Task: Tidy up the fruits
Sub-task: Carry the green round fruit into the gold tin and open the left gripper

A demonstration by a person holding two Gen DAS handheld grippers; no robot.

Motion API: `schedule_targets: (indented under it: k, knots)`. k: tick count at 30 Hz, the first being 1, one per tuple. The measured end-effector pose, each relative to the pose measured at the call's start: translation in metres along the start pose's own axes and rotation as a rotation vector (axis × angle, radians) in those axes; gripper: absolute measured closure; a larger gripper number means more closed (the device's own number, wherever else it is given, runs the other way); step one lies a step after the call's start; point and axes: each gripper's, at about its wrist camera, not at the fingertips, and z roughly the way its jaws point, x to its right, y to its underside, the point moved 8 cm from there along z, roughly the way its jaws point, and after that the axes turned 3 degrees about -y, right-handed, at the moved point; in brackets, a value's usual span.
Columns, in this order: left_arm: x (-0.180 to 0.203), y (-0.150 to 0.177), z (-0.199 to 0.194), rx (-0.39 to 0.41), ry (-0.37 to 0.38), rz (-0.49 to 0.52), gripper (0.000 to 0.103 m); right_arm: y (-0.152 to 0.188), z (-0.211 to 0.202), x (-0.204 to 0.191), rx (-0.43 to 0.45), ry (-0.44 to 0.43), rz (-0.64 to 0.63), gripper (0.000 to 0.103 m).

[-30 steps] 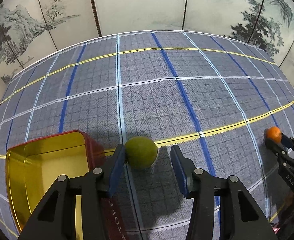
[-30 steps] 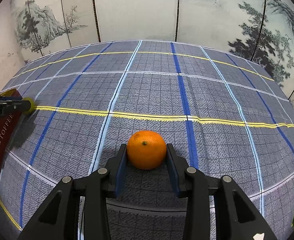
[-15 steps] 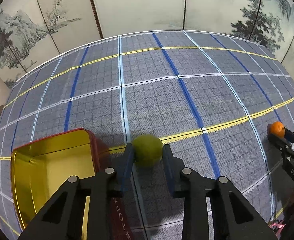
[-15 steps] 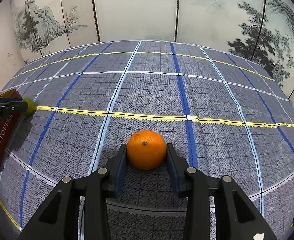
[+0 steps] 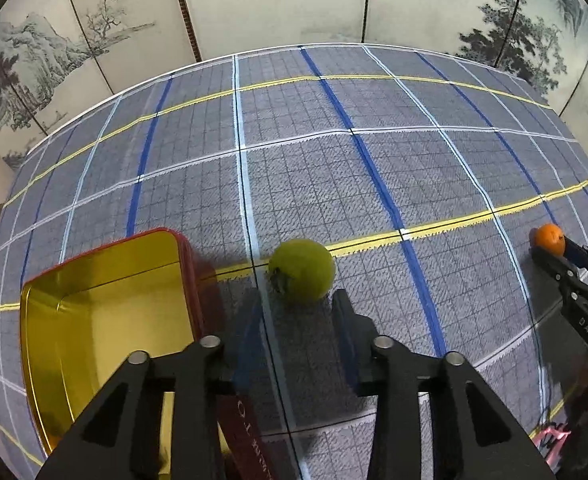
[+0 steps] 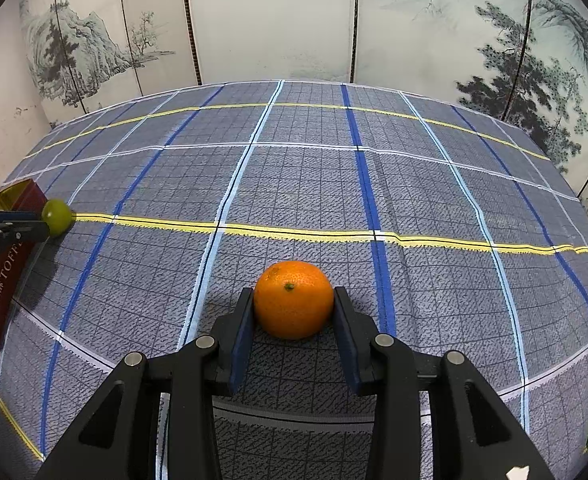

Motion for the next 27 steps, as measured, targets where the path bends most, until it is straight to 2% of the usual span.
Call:
schedule_targets:
  k: [2, 5, 12, 14, 18, 27]
  knots:
    - [0.001, -0.003, 0.000, 0.004, 0.002, -0.003, 0.060, 0.000, 0.000, 0.000, 0.000, -0.001, 0.001, 0.067]
    - [0.002, -0.009, 0.000, 0.021, -0.011, 0.001, 0.041, 0.000, 0.000, 0.000, 0.001, -0.005, 0.003, 0.066]
    - [0.003, -0.017, 0.012, 0.017, -0.042, 0.005, 0.040, 0.001, 0.000, 0.001, 0.003, -0.015, 0.010, 0.066]
    - [0.005, -0.018, 0.014, 0.012, -0.045, 0.007, 0.043, 0.000, 0.000, 0.002, 0.002, -0.016, 0.011, 0.066]
    - [0.005, -0.015, 0.018, -0.006, -0.042, -0.001, 0.064, 0.000, 0.000, 0.002, 0.002, -0.016, 0.011, 0.066]
    - [0.005, -0.008, 0.011, -0.007, -0.022, -0.020, 0.065, 0.000, 0.000, 0.002, 0.001, -0.011, 0.007, 0.066]
